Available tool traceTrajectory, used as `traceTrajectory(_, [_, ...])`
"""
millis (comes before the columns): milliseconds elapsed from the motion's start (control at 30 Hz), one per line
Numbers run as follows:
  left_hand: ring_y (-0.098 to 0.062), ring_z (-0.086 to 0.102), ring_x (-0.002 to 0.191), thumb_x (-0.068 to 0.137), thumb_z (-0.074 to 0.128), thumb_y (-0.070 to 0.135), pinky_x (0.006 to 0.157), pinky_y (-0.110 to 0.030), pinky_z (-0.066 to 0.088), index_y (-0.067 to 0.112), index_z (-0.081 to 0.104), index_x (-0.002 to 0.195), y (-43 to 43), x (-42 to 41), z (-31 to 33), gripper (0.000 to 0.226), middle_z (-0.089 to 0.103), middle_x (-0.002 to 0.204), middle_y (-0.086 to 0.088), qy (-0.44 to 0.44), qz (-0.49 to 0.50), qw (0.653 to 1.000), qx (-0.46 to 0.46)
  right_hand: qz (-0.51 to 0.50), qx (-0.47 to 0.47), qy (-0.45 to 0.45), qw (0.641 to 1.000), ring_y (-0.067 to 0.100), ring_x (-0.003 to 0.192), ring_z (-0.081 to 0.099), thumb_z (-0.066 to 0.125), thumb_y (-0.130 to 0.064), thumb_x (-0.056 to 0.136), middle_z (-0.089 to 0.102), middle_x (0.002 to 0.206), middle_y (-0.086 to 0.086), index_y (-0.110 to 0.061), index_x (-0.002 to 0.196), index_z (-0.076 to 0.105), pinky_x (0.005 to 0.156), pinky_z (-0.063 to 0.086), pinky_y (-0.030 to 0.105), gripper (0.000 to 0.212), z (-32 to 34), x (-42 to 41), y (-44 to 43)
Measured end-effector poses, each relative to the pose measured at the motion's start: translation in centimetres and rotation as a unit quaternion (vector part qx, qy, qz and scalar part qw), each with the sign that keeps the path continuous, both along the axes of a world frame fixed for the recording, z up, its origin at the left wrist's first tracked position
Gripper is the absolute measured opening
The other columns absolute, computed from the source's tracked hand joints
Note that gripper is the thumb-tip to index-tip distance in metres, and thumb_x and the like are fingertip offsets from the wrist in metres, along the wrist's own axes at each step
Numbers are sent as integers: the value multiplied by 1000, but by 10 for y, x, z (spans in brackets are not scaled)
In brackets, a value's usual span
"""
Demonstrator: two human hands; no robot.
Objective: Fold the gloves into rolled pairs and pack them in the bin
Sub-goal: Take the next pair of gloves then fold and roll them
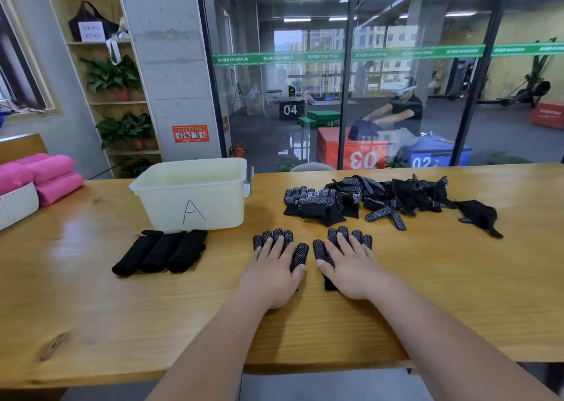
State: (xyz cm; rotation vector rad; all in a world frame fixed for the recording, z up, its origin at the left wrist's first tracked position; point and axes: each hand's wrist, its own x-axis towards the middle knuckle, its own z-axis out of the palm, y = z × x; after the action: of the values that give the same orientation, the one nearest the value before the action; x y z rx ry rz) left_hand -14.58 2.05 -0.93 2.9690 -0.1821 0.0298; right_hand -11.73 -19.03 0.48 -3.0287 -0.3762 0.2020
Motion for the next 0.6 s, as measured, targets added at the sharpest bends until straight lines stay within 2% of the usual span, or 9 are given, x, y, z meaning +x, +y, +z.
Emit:
traceTrajectory(67, [-22,-14,163,108,16,64,132,-47,-3,30,1,170,1,3,1,72,-10,177,0,23,-3,1000,13,8,4,2,1000,29,162,-12,13,-73,104,-13,176,2,-33,169,0,132,0,50,77,5,2,-2])
traceTrajectory(200, [-22,-16,162,107,13,66,132,-49,-4,31,-2,169,0,4,5,73,-13,177,1,42,-3,999,10,-31,37,-59,997,28,163,-8,11,-70,105,-6,177,2,-26,169,6,132,5,50,78,6,10,-2])
traceTrajectory(367, [-24,-23,160,107,10,66,132,-48,-7,29,-7,169,-2,0,3,74,-18,175,0,28,15,999,23,-42,2,-36,998,29,162,-10,7,-75,101,-10,176,3,-30,169,-2,131,0,51,82,-4,20,6])
traceTrajectory(600, [-29,-21,161,108,12,63,131,-50,-6,27,-7,169,-2,-5,8,73,-19,176,-4,59,4,997,38,-20,-10,-24,999,30,162,-13,5,-80,98,-15,176,1,-37,167,-6,131,-2,53,83,-3,5,5])
